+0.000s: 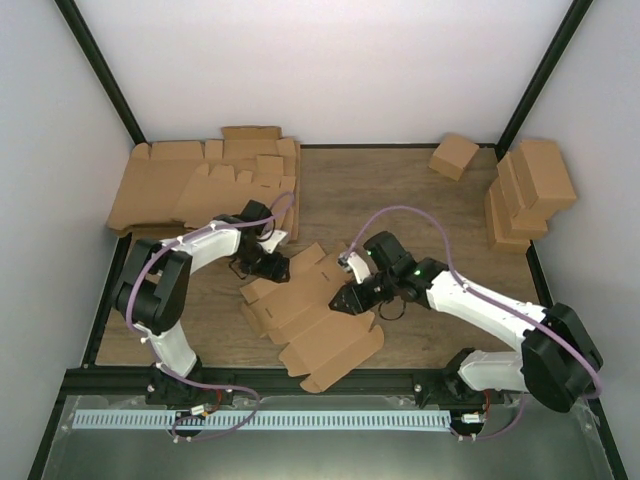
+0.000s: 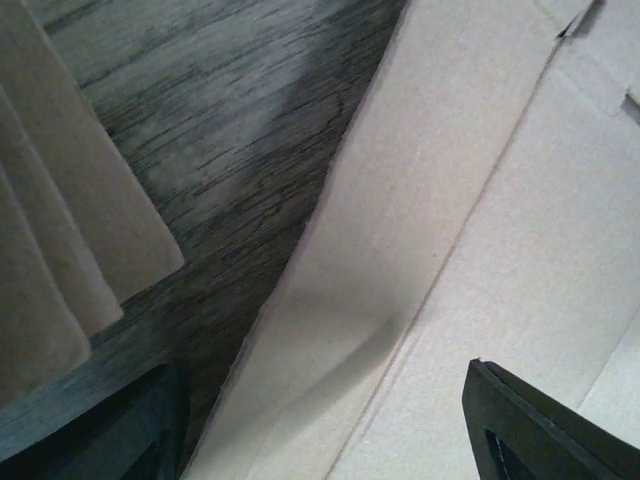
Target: Fold the paper box
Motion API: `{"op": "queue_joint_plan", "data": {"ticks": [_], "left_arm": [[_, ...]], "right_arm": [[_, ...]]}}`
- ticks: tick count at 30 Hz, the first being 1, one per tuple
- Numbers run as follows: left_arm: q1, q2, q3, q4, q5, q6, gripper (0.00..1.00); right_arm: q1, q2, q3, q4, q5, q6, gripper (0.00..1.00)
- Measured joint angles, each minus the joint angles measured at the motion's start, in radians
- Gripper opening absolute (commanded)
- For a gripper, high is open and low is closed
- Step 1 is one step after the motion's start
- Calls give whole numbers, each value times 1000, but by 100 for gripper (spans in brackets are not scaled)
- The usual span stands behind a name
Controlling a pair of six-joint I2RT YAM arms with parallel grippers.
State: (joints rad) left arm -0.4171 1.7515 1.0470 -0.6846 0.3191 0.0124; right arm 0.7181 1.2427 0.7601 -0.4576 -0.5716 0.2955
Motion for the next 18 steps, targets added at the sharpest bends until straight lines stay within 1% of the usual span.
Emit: {"op": "queue_joint_plan", "data": {"ticks": [3,4,9,11,14,18], "left_arm": [[2,1,0,-5,8,0,55],[2,1,0,-6,10,2,48],[2,-5,-2,-10,26,8,26],[2,-14,-2,-10,27,11,19],[2,-27,-2,-14,30,10,13],[2,-47,-2,-21,57,12,12]], "right_arm": [[29,9,-36,43,-55,11,3],[39,18,-55,61,-69,27,1],[50,76,-124,124,-58,83,1],[51,99,-138,139,-36,100,1],[51,144,-156,175,3,118,1],[51,206,-170,212,42,134,1]]}}
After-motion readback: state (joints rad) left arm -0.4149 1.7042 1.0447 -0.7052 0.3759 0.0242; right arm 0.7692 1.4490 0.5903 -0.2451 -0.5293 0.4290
